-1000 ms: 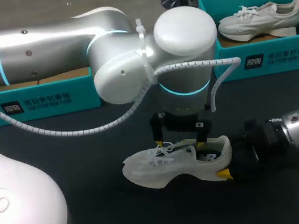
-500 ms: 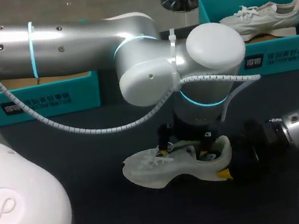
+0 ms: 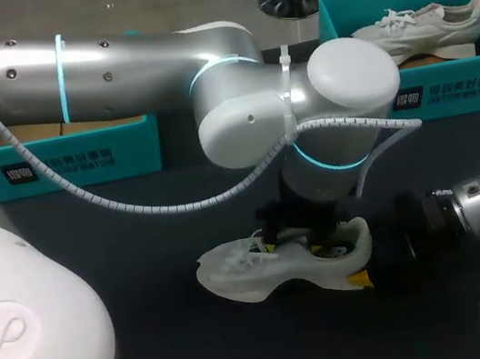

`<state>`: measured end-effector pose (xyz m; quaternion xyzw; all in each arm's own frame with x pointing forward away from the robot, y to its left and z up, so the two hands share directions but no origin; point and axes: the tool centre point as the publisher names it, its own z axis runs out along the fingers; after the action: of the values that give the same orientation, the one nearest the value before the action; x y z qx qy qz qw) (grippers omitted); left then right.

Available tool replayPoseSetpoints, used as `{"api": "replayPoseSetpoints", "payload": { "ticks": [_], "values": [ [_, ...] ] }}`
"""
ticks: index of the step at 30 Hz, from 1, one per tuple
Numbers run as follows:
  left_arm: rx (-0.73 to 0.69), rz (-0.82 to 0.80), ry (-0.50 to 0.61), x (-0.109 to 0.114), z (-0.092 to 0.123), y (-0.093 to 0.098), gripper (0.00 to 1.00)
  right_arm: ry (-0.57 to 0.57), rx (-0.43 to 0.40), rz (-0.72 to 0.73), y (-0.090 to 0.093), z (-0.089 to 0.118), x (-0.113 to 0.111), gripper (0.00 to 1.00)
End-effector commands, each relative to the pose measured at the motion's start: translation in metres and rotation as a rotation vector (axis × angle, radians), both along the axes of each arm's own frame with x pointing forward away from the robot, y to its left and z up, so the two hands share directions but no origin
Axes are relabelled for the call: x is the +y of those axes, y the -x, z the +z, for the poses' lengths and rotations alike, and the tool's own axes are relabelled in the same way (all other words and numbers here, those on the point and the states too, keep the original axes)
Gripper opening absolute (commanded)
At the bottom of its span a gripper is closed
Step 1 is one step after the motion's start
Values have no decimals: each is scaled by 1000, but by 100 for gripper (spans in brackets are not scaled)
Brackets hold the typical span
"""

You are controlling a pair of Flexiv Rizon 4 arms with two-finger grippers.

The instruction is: Take the shoe out of the shoebox, open the shoe tongue, remove and reinsert the insole, then place the shoe into the shoebox

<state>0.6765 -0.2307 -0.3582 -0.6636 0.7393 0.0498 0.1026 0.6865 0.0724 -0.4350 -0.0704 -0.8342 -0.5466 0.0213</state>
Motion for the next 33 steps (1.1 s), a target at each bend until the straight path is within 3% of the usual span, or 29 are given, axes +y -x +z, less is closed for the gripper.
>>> {"api": "replayPoseSetpoints", "payload": {
  "ticks": [1,18,33],
  "values": [
    [-16,7,10,11,12,3,0,4,2,-1,3,-8,0,0],
    [-64,52,80,56,57,-10,0,4,2,-1,3,-8,0,0],
    [-52,126,137,100,66,-13,0,4,2,-1,3,-8,0,0]
  ]
}}
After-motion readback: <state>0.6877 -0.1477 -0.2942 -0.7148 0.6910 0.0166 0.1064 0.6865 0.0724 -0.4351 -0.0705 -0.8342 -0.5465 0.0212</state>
